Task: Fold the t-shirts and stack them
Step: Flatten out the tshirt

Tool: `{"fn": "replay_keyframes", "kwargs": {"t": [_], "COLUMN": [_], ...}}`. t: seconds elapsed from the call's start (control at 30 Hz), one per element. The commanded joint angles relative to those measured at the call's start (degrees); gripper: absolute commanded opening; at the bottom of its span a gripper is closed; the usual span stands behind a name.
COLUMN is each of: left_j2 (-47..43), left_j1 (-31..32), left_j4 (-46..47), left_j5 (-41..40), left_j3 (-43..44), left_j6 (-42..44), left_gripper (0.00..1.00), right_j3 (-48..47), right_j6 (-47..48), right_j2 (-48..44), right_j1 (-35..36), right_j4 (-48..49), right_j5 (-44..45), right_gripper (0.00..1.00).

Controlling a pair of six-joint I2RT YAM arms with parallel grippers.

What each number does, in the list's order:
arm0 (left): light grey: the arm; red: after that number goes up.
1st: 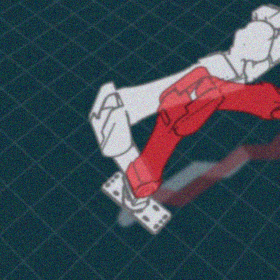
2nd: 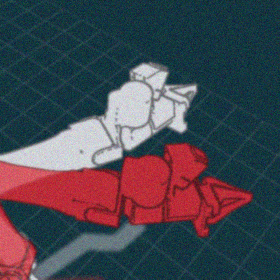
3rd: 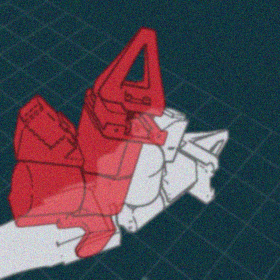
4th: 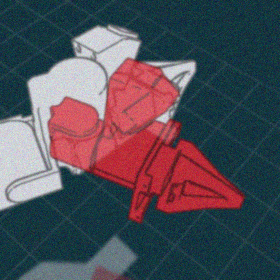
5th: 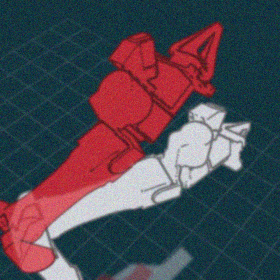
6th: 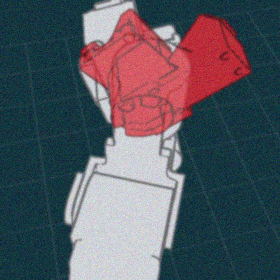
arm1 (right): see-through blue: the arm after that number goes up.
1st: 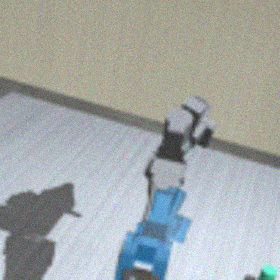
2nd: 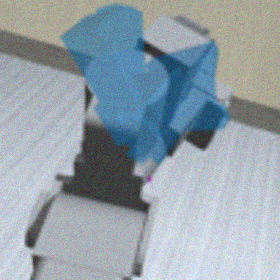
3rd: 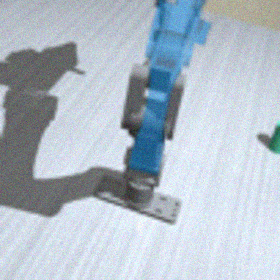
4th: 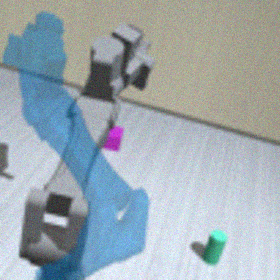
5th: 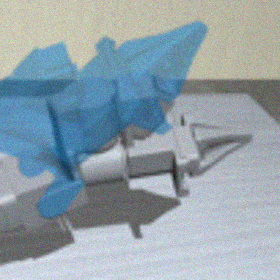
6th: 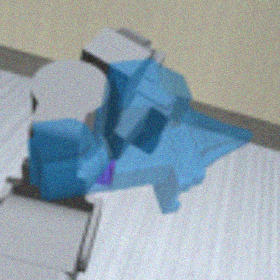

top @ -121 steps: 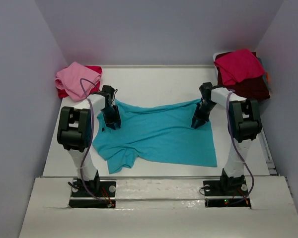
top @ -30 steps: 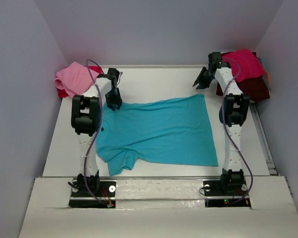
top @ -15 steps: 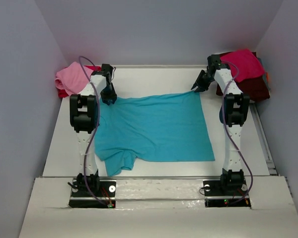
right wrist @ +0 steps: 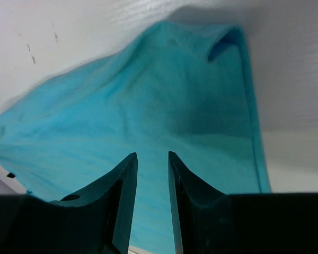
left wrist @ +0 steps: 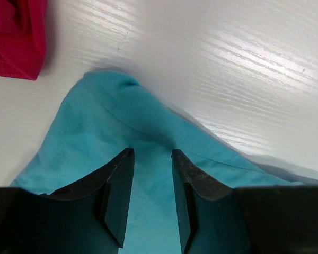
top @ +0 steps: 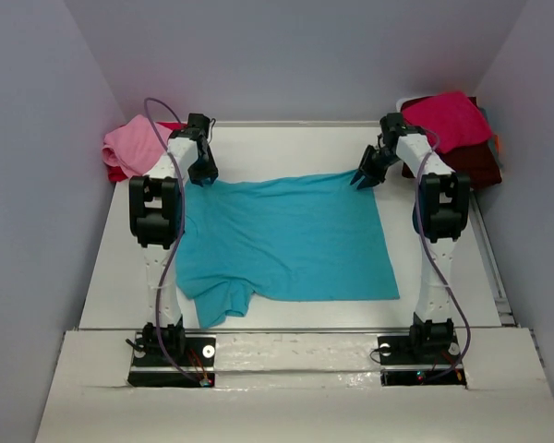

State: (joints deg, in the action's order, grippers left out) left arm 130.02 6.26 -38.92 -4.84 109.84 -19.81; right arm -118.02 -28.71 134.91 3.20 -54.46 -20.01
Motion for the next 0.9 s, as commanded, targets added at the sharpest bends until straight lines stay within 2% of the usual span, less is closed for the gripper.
{"fn": "replay_keyframes", "kwargs": {"t": [0.0,0.23,0.43,0.63,0.87], "left_j2": [-1.71,2.26,5.86,3.49,4.98], "left_j1": [-0.11,-0.11,-1.87,-2.39,-2.92], "left_j4": [-0.98,-2.74,-5.02,-4.68,-5.38], "left_j5": [-2.71,-5.97,-4.39,-5.88,-5.44], "left_j3": [5.44,11.27,14.78,9.61,9.6], "left_j6": [0.04,0.48,0.48,0.04,0.3], "left_gripper": [0.46,0.46,0.46,0.48,0.49], "right_j3": [2.61,7.62,12.28,14.92,16.33], "right_j6": [1.2,1.9,2.25,2.17,2.34], "right_j2": [-4.04,-5.45,-6.77,-7.21,-7.21], "right_j1": [0.84,1.98,2.6,2.6,2.6], "right_j4": [1.72,2.43,3.22,4.09,4.62], "right_j5": [-2.4,-2.32,-1.96,-1.7,-1.61], "right_gripper": [0.36,0.36,0.36,0.36,0.36]}}
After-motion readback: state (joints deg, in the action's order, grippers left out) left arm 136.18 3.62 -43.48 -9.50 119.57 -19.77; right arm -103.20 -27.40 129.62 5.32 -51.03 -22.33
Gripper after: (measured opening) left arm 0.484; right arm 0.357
